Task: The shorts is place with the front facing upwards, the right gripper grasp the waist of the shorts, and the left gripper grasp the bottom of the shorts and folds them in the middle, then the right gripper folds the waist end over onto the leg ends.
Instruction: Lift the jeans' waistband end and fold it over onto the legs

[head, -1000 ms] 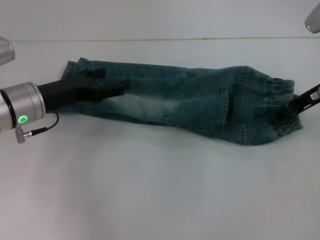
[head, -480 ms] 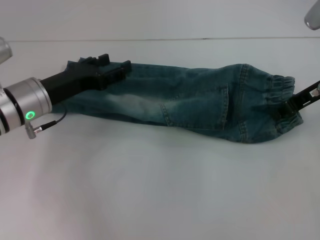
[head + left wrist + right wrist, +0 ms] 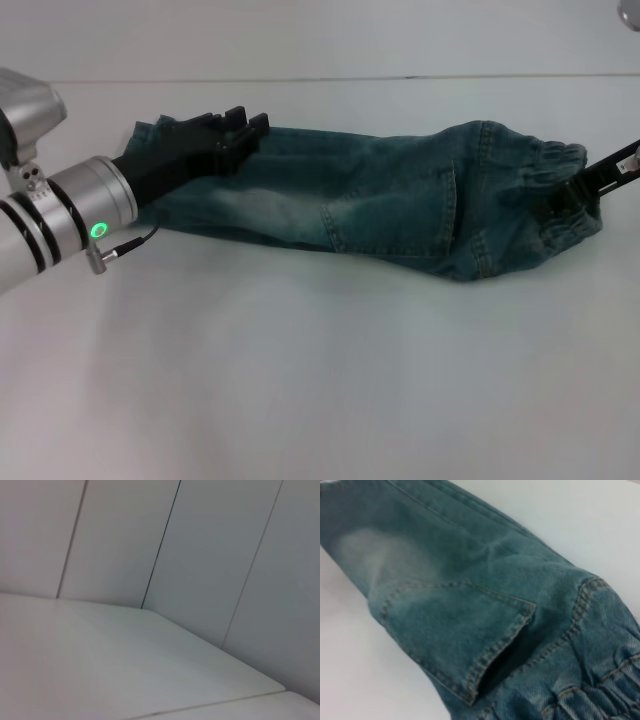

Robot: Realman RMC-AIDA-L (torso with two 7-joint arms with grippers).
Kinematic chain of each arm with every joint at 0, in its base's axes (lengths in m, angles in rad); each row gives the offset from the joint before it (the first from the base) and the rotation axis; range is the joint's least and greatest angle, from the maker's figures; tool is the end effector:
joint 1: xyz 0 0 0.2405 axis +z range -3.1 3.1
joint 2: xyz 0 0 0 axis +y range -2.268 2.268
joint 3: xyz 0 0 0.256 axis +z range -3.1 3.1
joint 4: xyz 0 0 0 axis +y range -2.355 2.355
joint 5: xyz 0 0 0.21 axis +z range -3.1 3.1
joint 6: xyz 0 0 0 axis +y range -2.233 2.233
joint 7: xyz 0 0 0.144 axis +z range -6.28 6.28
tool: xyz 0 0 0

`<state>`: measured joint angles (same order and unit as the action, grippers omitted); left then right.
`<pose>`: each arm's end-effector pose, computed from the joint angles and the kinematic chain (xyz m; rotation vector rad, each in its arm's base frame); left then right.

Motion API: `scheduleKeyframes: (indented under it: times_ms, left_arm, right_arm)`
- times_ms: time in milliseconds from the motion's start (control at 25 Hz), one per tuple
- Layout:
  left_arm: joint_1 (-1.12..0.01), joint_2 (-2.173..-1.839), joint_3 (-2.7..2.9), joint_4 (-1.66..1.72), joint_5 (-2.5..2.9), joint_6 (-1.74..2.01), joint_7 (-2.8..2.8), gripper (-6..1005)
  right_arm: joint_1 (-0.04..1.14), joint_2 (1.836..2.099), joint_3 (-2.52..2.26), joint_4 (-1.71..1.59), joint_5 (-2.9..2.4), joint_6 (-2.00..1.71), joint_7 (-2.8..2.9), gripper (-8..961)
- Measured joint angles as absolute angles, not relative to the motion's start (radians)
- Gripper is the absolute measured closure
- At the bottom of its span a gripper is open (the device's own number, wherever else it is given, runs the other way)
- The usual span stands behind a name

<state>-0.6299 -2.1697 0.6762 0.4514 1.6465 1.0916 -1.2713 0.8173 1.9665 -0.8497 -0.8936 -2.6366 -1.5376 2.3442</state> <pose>-0.2433 0.3870 -0.0402 -2.2464 -0.8283 -0.8632 0.2282 0.4075 0.0577 -2.5003 1.2241 -0.2605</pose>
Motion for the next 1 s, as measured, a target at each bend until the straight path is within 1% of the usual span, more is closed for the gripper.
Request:
scheduleKeyframes:
  times_ms: [320, 600, 800, 1000]
  left_arm:
    - [-0.656, -2.174, 0.675, 0.302, 1.423, 0.971, -0.955, 764]
    - [-0.701, -2.175, 0.674, 0.206, 1.363, 0.959, -0.699, 1002]
    - [-0.758, -2.175, 0.672, 0.108, 1.268, 0.958, -0.371, 999]
    - [-0.838, -2.175, 0.640, -0.014, 1.228, 0.864, 0.002, 999]
  right_arm:
    - [0.821, 1.960, -0.781, -0.945, -2.617, -1.615, 2.345, 828]
    - [0.817, 1.954, -0.737, -0.997, -2.571, -1.700, 2.338, 829]
    - [0.814, 1.946, -0.686, -1.031, -2.537, -1.770, 2.339, 831]
    - [0.812, 1.943, -0.633, -1.098, -2.491, -1.853, 2.365, 832]
